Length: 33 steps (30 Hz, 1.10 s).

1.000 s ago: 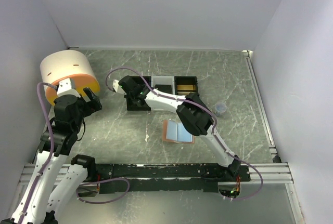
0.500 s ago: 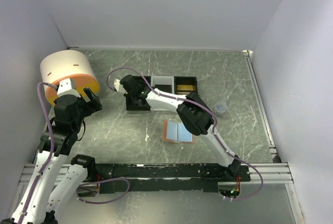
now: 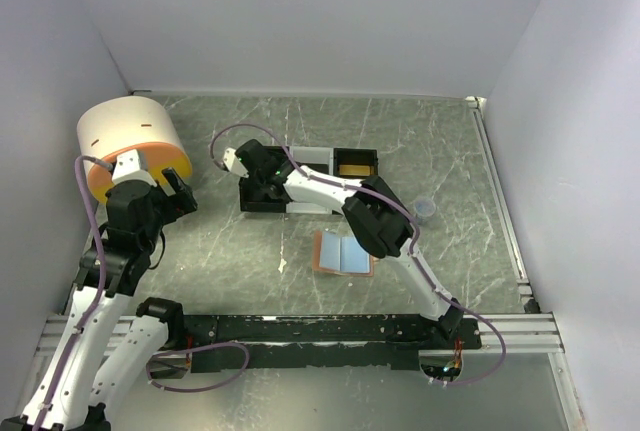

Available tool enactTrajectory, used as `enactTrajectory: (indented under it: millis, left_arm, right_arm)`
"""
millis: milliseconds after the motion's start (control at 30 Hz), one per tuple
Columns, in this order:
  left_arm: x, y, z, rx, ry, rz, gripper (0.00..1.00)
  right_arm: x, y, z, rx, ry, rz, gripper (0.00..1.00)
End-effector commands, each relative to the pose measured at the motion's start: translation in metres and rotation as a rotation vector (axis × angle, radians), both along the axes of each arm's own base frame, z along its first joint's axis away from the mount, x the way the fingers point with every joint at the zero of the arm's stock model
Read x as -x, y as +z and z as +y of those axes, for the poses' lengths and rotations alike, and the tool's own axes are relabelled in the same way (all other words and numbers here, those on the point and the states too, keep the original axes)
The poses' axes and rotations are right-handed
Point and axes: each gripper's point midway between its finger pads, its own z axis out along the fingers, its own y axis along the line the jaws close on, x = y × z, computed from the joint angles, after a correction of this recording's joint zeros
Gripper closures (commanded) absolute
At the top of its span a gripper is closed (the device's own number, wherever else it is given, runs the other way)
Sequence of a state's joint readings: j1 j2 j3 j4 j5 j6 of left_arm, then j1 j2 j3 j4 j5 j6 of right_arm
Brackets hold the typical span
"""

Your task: Take the credit cards out of the card holder

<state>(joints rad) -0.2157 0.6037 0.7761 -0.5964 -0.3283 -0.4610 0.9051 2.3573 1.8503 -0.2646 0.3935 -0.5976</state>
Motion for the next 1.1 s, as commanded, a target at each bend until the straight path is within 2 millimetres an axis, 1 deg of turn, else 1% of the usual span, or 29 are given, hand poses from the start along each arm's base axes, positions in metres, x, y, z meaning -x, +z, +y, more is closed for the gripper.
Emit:
enactTrajectory:
  millis: [0, 33, 100, 133, 200, 233, 267, 300, 333, 400, 467, 567, 600, 667, 700, 733, 800, 867, 933, 1000, 1067]
  left_arm:
    - [0.000, -0.004, -0.002, 0.003, -0.014, 0.017, 0.02]
    - [0.000, -0.004, -0.002, 0.003, -0.016, 0.017, 0.02]
    - [0.000, -0.005, -0.002, 0.002, -0.016, 0.022, 0.02]
    - [0.000, -0.006, -0.002, 0.001, -0.013, 0.023, 0.02]
    - [0.000, -0.005, -0.002, 0.002, -0.015, 0.022, 0.02]
    - [0.000, -0.006, -0.003, 0.003, -0.021, 0.022, 0.02]
    - [0.000, -0.006, -0.004, 0.004, -0.026, 0.022, 0.02]
    - [0.000, -0.006, -0.005, 0.005, -0.034, 0.020, 0.02]
    - [-0.001, -0.006, -0.006, 0.007, -0.040, 0.021, 0.02]
    - [-0.002, -0.007, -0.009, 0.009, -0.058, 0.025, 0.02]
    - [-0.002, -0.008, -0.012, 0.010, -0.072, 0.029, 0.02]
    - [-0.004, -0.010, -0.015, 0.010, -0.088, 0.039, 0.03]
    - [-0.004, -0.010, -0.016, 0.012, -0.096, 0.039, 0.03]
    - [-0.005, -0.011, -0.021, 0.017, -0.122, 0.039, 0.03]
    - [-0.005, -0.011, -0.024, 0.020, -0.139, 0.039, 0.03]
    - [-0.006, -0.011, -0.026, 0.022, -0.153, 0.037, 0.03]
    - [-0.006, -0.012, -0.030, 0.025, -0.175, 0.038, 0.03]
    - [-0.007, -0.012, -0.031, 0.026, -0.185, 0.038, 0.04]
    - [-0.007, -0.013, -0.031, 0.025, -0.186, 0.044, 0.04]
    - [-0.007, -0.014, -0.031, 0.022, -0.182, 0.048, 0.04]
    - [-0.007, -0.014, -0.030, 0.022, -0.177, 0.050, 0.04]
  right_arm:
    - [0.007, 0.029, 0.012, -0.090, 0.013, 0.023, 0.39]
    - [0.007, 0.033, 0.013, -0.107, 0.008, 0.022, 0.39]
    - [0.009, 0.049, 0.017, -0.162, -0.001, 0.028, 0.38]
    - [0.012, 0.061, 0.020, -0.218, -0.019, 0.040, 0.37]
    - [0.018, 0.092, 0.024, -0.336, -0.040, 0.054, 0.35]
    - [0.022, 0.112, 0.022, -0.391, -0.055, 0.043, 0.34]
    - [0.024, 0.127, 0.017, -0.440, -0.086, 0.031, 0.33]
    - [0.028, 0.133, 0.005, -0.473, -0.134, 0.020, 0.32]
    - [0.031, 0.152, -0.010, -0.535, -0.195, -0.012, 0.31]
    - [0.043, 0.164, -0.040, -0.629, -0.321, -0.018, 0.27]
    - [0.062, 0.154, -0.072, -0.716, -0.451, 0.043, 0.27]
    - [0.097, 0.123, -0.113, -0.836, -0.623, 0.206, 0.27]
    - [0.110, 0.108, -0.126, -0.859, -0.673, 0.259, 0.27]
    - [0.133, 0.092, -0.147, -0.900, -0.757, 0.330, 0.27]
    - [0.147, 0.076, -0.160, -0.901, -0.819, 0.363, 0.27]
    - [0.158, 0.072, -0.167, -0.925, -0.843, 0.392, 0.28]
    - [0.176, 0.060, -0.172, -0.961, -0.868, 0.453, 0.28]
    - [0.188, 0.050, -0.172, -0.988, -0.884, 0.512, 0.29]
    - [0.200, 0.040, -0.166, -0.979, -0.867, 0.591, 0.28]
    - [0.208, 0.031, -0.161, -0.945, -0.849, 0.644, 0.24]
    - [0.212, 0.020, -0.162, -0.907, -0.861, 0.664, 0.20]
